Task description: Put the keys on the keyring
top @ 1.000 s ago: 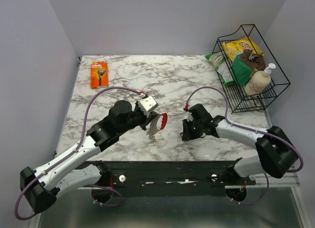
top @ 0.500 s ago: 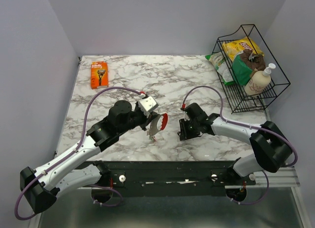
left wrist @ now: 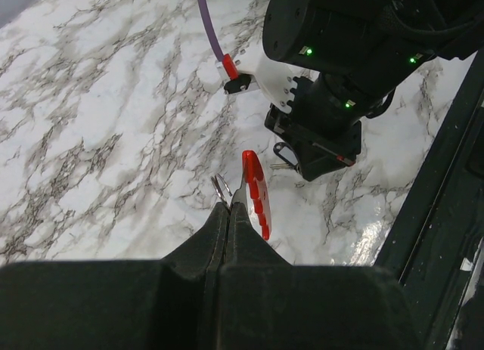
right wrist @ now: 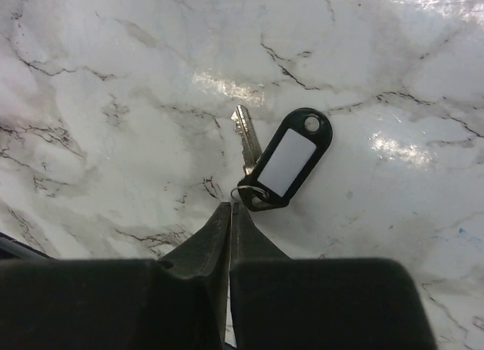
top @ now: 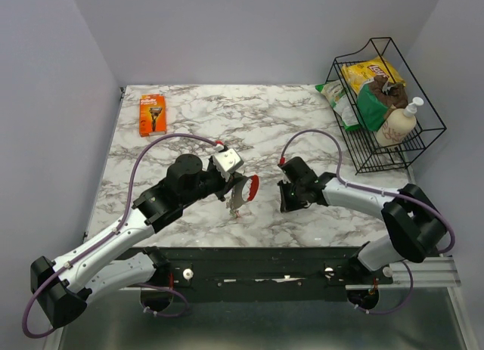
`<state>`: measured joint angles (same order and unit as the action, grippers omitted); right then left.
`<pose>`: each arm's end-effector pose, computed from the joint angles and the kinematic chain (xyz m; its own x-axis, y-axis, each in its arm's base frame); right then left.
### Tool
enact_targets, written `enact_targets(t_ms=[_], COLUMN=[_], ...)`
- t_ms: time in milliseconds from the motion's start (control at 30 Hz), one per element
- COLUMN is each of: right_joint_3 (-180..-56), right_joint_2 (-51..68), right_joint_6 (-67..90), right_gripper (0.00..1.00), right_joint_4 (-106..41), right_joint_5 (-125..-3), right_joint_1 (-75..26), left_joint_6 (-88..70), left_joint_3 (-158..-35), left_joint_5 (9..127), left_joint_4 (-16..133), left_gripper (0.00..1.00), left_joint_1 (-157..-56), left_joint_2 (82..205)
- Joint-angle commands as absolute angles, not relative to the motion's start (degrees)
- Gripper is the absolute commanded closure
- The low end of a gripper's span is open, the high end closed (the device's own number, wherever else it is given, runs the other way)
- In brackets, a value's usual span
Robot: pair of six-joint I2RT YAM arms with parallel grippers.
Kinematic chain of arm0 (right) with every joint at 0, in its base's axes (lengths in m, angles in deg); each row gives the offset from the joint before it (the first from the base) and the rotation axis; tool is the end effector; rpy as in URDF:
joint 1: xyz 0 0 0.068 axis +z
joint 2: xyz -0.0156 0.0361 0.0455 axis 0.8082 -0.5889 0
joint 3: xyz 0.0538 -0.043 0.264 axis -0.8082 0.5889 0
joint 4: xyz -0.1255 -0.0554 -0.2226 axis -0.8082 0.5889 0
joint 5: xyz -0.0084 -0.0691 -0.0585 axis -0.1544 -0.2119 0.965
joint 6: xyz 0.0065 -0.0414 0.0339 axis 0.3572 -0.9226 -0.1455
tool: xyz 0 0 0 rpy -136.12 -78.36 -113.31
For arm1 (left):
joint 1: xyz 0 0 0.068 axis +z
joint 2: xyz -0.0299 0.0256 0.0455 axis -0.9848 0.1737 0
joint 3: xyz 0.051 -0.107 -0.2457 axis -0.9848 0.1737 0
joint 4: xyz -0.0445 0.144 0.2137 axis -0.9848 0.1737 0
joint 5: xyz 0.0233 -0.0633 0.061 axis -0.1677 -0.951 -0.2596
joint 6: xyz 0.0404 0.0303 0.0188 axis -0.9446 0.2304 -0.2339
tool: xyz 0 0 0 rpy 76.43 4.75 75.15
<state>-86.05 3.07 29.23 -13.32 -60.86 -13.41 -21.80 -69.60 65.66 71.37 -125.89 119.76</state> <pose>0.2068 0.1803 0.1579 -0.8937 -0.2174 -0.3924 -0.3336 0.9070 0.2572 0.1410 -0.1547 0.3222 -0.1768 0.2177 -0.9599 0.8307 0.5560 -0.0269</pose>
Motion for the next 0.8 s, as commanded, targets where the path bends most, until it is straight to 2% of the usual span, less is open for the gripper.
enact_targets(t_ms=[0, 100, 333, 367, 400, 500, 600, 767], right_joint_3=[-85.64, -85.64, -85.81, -85.81, -85.81, -86.25, -87.74, -89.15], right_joint_2=[7.41, 9.17, 10.15, 9.71, 9.36, 7.95, 5.93, 1.54], right_joint_6=[28.26, 27.64, 26.41, 26.23, 26.15, 26.23, 26.76, 27.81], right_gripper=[0.93, 1.0, 0.99, 0.94, 0.73, 0.53, 0.44, 0.41], right_joint_4=[-10.75, -10.48, -9.87, -9.61, -9.43, -8.9, -7.94, -7.67], right_joint_5=[-58.68, -58.77, -58.15, -57.72, -57.54, -56.4, -52.36, -49.2], right_joint_1=[-13.23, -13.05, -13.14, -13.05, -13.05, -12.09, -10.42, -9.27], left_joint_6=[-21.51, -21.51, -21.42, -21.42, -21.42, -21.51, -21.51, -21.51], left_joint_3=[-69.78, -69.69, -69.61, -69.61, -69.69, -69.87, -69.87, -69.87], left_joint_5=[64.12, 64.21, 64.38, 64.29, 64.21, 64.29, 64.12, 63.59], left_joint_4=[70.06, 69.79, 69.53, 69.61, 69.62, 69.97, 69.88, 69.88], left_gripper=[1.0, 1.0, 1.0, 1.0, 1.0, 1.0, 1.0, 1.0], left_joint_1=[-125.97, -126.05, -125.96, -125.96, -125.96, -126.05, -125.97, -125.97], left_joint_2=[118.75, 118.83, 119.27, 119.36, 119.54, 119.71, 119.63, 119.54])
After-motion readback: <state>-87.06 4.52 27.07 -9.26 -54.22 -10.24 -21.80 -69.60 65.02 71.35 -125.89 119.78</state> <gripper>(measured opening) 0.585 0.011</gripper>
